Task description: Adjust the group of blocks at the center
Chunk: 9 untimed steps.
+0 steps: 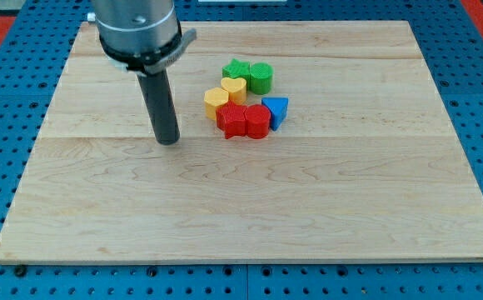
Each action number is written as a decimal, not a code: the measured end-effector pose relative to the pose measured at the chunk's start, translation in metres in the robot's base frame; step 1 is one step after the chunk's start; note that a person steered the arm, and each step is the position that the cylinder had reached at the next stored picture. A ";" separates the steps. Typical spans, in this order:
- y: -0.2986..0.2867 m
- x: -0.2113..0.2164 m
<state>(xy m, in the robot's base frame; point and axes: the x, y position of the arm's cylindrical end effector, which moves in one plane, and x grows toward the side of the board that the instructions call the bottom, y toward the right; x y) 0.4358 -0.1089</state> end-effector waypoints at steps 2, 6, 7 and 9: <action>0.007 -0.022; 0.086 0.008; 0.101 0.008; 0.097 0.008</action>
<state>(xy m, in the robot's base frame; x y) 0.4438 -0.0116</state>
